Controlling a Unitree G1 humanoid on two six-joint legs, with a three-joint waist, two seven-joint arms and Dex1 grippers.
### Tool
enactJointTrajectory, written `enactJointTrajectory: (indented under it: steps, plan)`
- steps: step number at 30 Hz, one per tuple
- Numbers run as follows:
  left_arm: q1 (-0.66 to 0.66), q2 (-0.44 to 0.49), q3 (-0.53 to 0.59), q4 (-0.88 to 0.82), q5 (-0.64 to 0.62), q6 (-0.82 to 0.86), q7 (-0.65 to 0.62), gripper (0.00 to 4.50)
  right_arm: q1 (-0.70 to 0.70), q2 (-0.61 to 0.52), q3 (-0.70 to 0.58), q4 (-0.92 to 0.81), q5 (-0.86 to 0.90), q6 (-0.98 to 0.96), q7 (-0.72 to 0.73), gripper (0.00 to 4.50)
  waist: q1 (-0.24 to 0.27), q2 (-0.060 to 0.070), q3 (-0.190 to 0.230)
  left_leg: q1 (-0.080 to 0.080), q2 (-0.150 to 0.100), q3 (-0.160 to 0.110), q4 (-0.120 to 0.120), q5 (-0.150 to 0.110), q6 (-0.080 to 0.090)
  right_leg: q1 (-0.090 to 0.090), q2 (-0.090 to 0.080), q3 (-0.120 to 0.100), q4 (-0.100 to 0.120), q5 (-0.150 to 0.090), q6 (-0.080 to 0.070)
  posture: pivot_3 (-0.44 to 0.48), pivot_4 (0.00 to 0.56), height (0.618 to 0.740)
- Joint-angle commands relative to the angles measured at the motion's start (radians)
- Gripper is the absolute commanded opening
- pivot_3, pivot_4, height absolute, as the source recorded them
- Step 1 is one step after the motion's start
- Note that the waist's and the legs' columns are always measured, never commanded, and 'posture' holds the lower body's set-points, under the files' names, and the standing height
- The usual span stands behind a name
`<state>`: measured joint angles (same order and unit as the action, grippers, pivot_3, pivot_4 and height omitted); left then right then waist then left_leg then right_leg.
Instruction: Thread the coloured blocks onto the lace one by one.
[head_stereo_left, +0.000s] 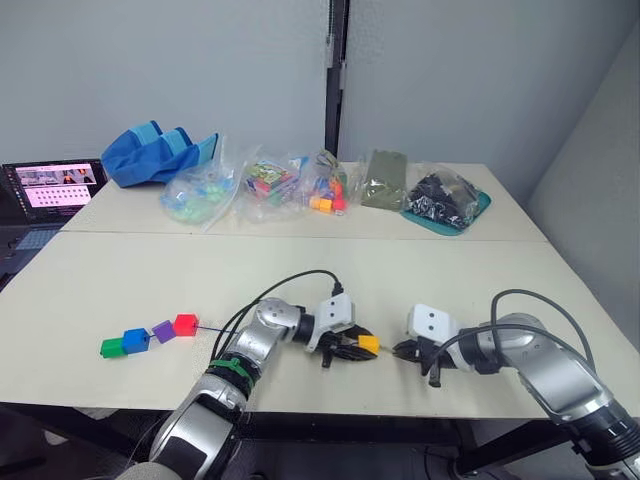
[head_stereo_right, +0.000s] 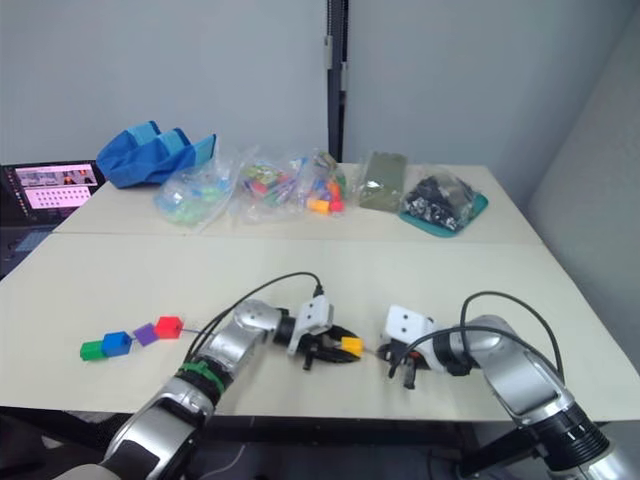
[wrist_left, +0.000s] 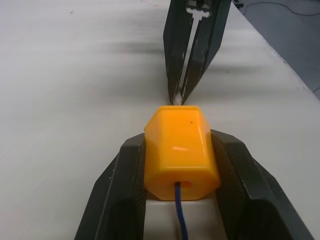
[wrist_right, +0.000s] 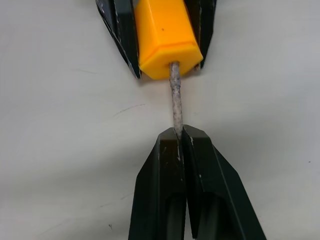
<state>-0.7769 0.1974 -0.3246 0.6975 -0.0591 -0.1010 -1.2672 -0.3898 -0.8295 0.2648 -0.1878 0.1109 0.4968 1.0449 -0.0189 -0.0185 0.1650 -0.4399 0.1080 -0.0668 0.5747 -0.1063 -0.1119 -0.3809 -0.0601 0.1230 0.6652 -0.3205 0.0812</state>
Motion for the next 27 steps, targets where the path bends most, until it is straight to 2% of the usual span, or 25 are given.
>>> enactJointTrajectory:
  steps: [1,6,11,16,20,25,27]
  plan:
    - [0.001,0.045,0.031,-0.053,-0.008,0.014,-0.002,1.31,-0.020,0.000,0.008,0.038,-0.019,-0.018,0.015,0.00,-0.001,0.000,0.000,0.000,0.000,0.000,0.000,0.000,0.000,0.000,0.000,0.000,0.000,0.000,0.000,0.000,0.150,0.740]
    - [0.078,0.221,0.085,-0.192,-0.032,0.056,-0.035,1.31,-0.105,0.013,0.043,0.056,-0.029,-0.040,0.067,0.00,-0.020,0.000,0.000,0.000,0.000,0.000,-0.002,0.000,0.000,-0.001,0.000,0.000,0.001,0.000,0.000,0.000,0.150,0.740]
    - [0.146,0.375,0.144,-0.237,-0.035,0.067,-0.043,1.31,-0.161,0.033,0.076,0.072,-0.050,-0.058,0.097,0.00,-0.019,0.000,0.000,0.000,0.000,0.000,-0.002,0.000,0.000,-0.001,0.000,0.000,0.000,0.000,0.000,0.000,0.150,0.740]
    - [0.255,0.550,0.216,-0.226,-0.070,0.036,-0.101,1.31,-0.242,0.088,0.101,0.137,-0.076,-0.085,0.105,0.00,-0.035,0.000,0.000,0.000,0.001,0.000,-0.004,0.000,0.000,-0.003,0.001,0.000,0.002,0.000,-0.001,0.000,0.150,0.740]
    - [0.272,0.663,0.238,-0.183,-0.048,0.011,-0.122,1.31,-0.276,0.117,0.107,0.176,-0.087,-0.107,0.112,0.00,-0.027,0.001,0.000,0.000,0.001,0.000,-0.004,0.000,0.000,-0.004,0.001,0.000,0.002,-0.001,-0.001,0.000,0.150,0.740]
    - [0.224,0.721,0.232,-0.110,-0.029,-0.008,-0.134,1.31,-0.294,0.142,0.108,0.200,-0.100,-0.115,0.113,0.00,-0.023,0.001,0.000,0.000,0.001,0.001,-0.004,0.000,0.000,-0.004,0.001,0.000,0.002,-0.001,-0.001,0.000,0.150,0.740]
    - [0.190,0.729,0.232,-0.074,-0.025,-0.002,-0.141,2.33,-0.294,0.147,0.108,0.192,-0.100,-0.110,0.116,0.00,-0.022,0.001,0.000,0.000,0.002,0.001,-0.004,0.000,0.000,-0.005,0.001,0.000,0.002,-0.001,-0.001,0.000,0.150,0.740]
